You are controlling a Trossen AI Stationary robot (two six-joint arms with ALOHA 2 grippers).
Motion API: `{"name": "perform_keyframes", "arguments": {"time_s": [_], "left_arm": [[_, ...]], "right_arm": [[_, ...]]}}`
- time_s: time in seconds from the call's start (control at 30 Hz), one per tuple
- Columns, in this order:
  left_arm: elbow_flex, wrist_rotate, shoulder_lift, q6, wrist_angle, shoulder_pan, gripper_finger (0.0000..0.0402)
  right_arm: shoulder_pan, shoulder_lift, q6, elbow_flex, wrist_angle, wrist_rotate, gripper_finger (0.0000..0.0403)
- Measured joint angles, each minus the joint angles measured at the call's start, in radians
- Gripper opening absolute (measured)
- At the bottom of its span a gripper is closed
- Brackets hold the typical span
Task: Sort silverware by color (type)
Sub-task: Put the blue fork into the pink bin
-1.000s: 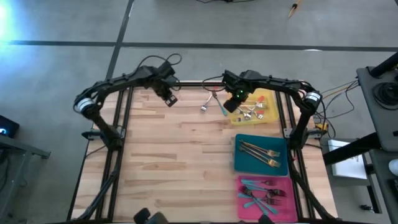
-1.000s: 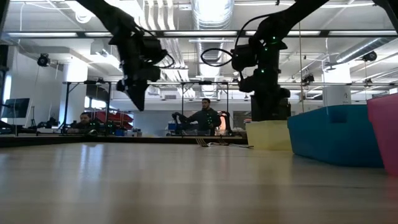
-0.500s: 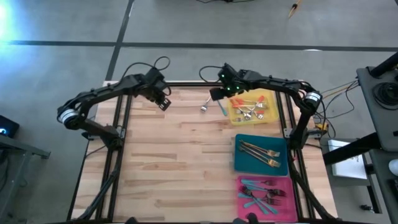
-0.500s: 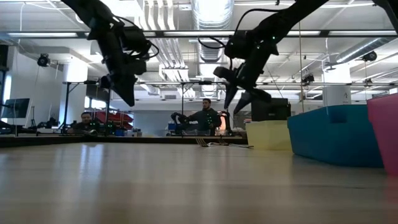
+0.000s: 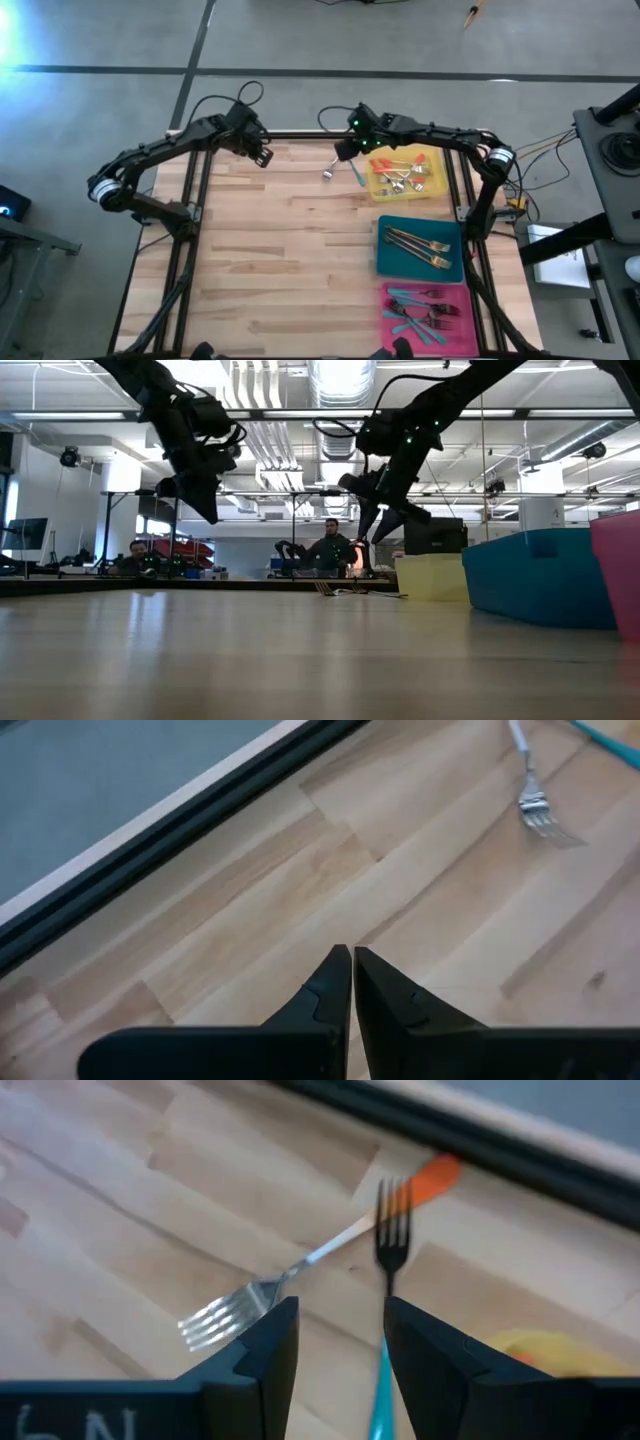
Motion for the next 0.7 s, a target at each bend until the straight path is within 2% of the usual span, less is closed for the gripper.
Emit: {"name": "perform_keyframes", "arguments": {"time_s": [0.2, 0.3, 0.53, 0.7], "left_arm": [[0.000, -0.004, 0.000, 0.040, 0.001, 0.055, 0.0000], [0.000, -0.003, -0.001, 0.069, 0.001, 0.085, 0.0000], [0.000, 0.004, -0.001, 0.175, -0.001, 0.141, 0.0000], [0.000, 0.004, -0.001, 0.233, -0.001, 0.179, 0.0000]], "right_arm": [[0.028, 0.066, 0.005, 0.037, -0.026, -0.003, 0.0139], [0.024, 0.102, 0.078, 0.075, -0.074, 0.000, 0.0139], [0.035, 0.182, 0.106, 0.172, -0.101, -0.001, 0.0139], [0.035, 0.276, 0.101, 0.278, -0.241, 0.014, 0.0139]]}}
